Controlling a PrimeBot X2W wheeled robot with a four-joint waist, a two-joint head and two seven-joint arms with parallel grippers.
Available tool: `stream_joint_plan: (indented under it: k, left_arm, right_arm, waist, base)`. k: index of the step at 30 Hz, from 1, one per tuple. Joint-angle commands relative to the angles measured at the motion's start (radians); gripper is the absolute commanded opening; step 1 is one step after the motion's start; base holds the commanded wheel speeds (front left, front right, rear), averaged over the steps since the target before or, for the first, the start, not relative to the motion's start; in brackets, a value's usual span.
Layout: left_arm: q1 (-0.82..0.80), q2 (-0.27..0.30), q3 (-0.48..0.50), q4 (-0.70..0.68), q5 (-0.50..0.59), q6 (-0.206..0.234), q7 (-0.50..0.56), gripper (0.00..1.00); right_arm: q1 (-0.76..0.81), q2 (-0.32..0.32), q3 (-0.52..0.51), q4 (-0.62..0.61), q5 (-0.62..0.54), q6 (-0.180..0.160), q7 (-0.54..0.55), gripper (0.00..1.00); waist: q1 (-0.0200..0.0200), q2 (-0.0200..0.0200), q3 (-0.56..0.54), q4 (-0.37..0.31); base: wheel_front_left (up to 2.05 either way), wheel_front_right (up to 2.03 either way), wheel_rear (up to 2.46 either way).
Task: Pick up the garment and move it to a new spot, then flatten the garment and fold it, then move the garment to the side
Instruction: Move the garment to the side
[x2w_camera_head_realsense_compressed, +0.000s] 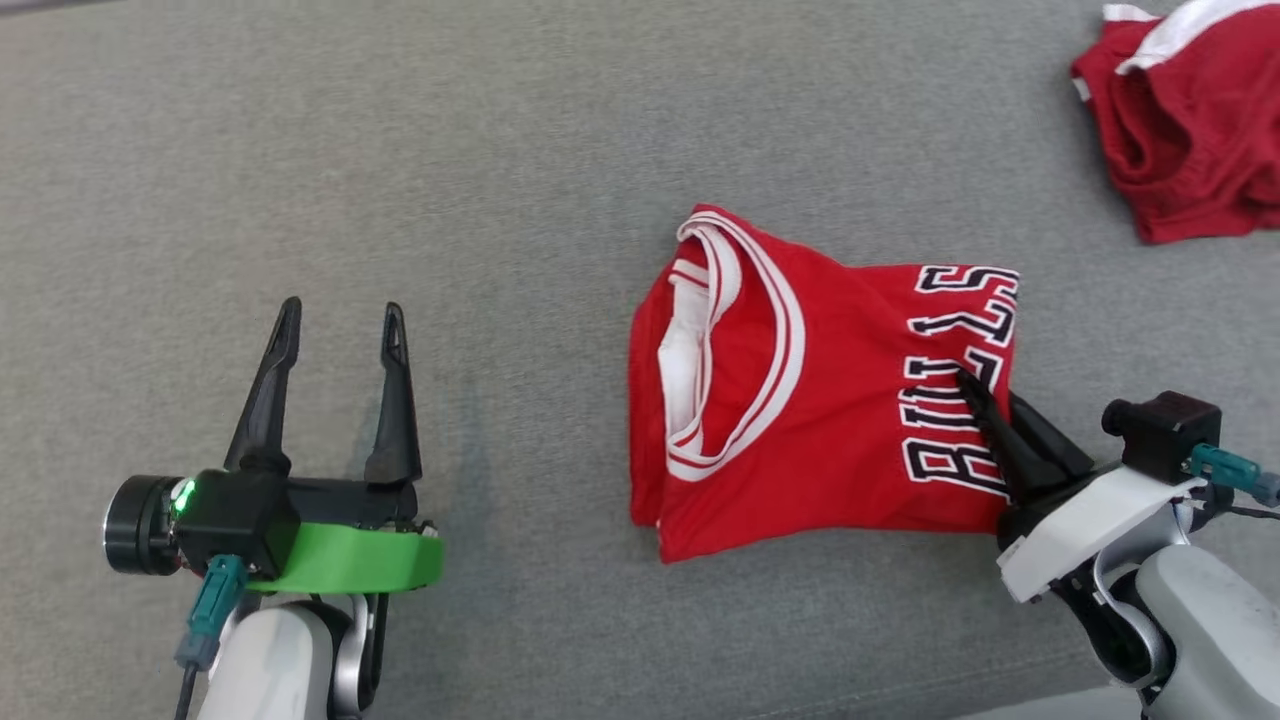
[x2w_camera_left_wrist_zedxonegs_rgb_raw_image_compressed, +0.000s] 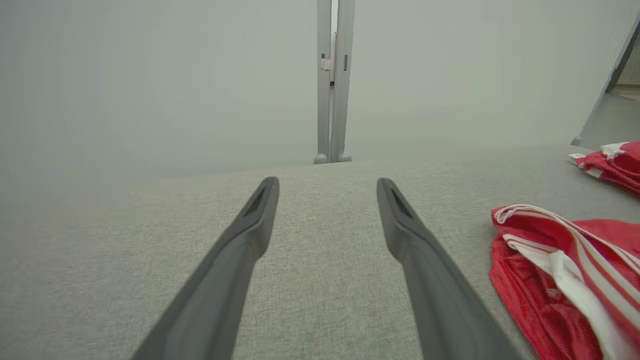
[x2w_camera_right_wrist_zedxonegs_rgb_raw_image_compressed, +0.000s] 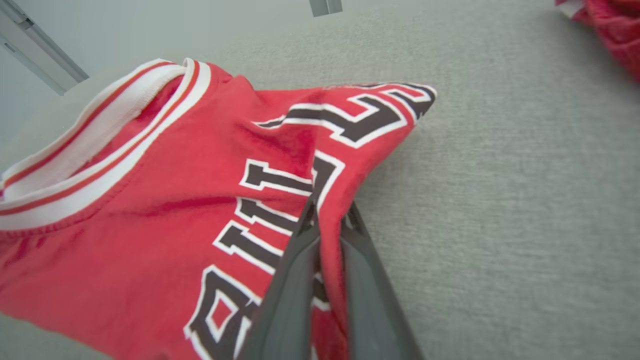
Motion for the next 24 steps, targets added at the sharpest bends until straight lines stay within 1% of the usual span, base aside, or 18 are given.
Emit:
stream_joint_plan:
  k: [1, 6, 11, 15, 18, 22, 24]
  left_arm:
    - [-0.009, 0.012, -0.003, -0.007, 0.012, -0.007, 0.007, 1.00]
    - [-0.049, 0.028, -0.019, -0.029, 0.023, -0.015, 0.027, 1.00]
    - [-0.096, 0.039, -0.038, -0.067, 0.043, -0.019, 0.052, 1.00]
    - [-0.147, 0.042, -0.063, -0.094, 0.062, -0.032, 0.071, 1.00]
    - [-0.193, 0.050, -0.077, -0.104, 0.078, -0.041, 0.077, 1.00]
    - [-0.253, 0.055, -0.102, -0.109, 0.095, -0.056, 0.076, 1.00]
    - [-0.273, 0.053, -0.112, -0.105, 0.097, -0.063, 0.072, 1.00]
  right_arm:
    - [0.002, -0.006, -0.010, 0.001, 0.013, -0.002, -0.011, 0.00]
    - [-0.072, -0.029, -0.024, 0.010, 0.019, -0.002, -0.023, 0.00]
    - [-0.235, -0.031, -0.032, 0.035, 0.021, -0.002, -0.030, 0.00]
    - [-0.387, -0.058, -0.062, 0.105, 0.039, -0.002, -0.033, 0.00]
    - [-0.495, -0.087, -0.113, 0.183, 0.063, -0.002, -0.034, 0.00]
    - [-0.579, -0.153, -0.212, 0.284, 0.078, -0.002, -0.033, 0.00]
    - [-0.596, -0.170, -0.247, 0.323, 0.073, -0.002, -0.033, 0.00]
  waist:
    - [0.0000, -0.0001, 0.001, -0.147]
    - [0.0000, -0.0001, 0.040, -0.200]
    - [0.0000, -0.0001, 0.111, -0.208]
    - [0.0000, -0.0001, 0.181, -0.178]
    - [0.0000, -0.0001, 0.234, -0.146]
    - [0.0000, -0.0001, 0.286, -0.101]
    - [0.0000, -0.0001, 0.301, -0.084]
  base:
    - [0.00, 0.00, 0.00]
    - [0.00, 0.00, 0.00]
    - [0.00, 0.00, 0.00]
    - [0.00, 0.00, 0.00]
    - [0.00, 0.00, 0.00]
    - [0.00, 0.00, 0.00]
    - [0.00, 0.00, 0.00]
